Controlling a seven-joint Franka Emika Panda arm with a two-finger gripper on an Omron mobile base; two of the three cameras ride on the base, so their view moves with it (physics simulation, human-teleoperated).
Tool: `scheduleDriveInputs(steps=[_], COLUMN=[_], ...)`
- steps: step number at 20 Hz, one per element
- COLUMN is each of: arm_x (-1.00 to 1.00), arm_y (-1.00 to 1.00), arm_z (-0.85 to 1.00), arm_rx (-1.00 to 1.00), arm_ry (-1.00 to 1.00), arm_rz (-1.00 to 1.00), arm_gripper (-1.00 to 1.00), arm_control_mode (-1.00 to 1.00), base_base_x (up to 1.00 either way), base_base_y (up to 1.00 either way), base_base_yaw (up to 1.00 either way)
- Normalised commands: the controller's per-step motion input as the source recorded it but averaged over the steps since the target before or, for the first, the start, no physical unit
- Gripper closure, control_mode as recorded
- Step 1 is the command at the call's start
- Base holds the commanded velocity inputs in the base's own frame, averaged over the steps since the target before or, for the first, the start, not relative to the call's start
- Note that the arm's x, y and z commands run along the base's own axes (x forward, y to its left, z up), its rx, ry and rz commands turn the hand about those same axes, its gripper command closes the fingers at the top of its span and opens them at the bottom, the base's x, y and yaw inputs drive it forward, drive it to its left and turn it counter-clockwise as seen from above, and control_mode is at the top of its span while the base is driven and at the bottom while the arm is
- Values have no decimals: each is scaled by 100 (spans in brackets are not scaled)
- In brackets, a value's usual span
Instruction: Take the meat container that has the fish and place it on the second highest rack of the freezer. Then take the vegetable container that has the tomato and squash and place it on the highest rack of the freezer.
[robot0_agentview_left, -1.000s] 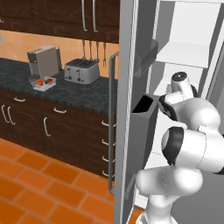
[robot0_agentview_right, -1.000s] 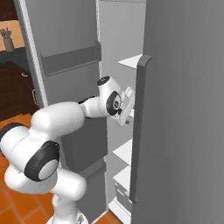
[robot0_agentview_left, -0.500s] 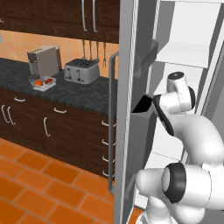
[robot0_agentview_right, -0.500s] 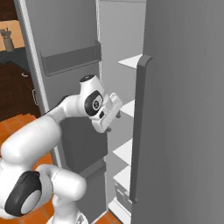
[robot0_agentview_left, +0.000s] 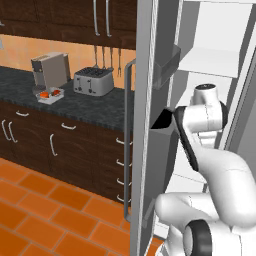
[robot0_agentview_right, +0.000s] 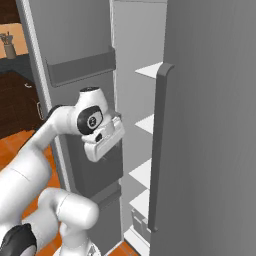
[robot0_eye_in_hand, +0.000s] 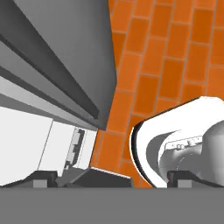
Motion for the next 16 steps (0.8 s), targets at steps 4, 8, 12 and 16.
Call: scheduleDriveInputs(steps=[4,8,12,16], arm_x=[-90,-99,-85,-63], arm_y=[57,52,73,87], arm_z=[6,6,25,54], arm_rx=[15,16,9,0], arm_ry=[11,2,-5,-21], arm_rz=[-12,-22,-27,-28], arm_gripper=[-100,-100,-100,-100], arm_control_mode=[-100,-100,-100,-100], base_base_x=[0,0,0,0], base_base_y=[0,0,0,0], base_base_yaw=[0,0,0,0])
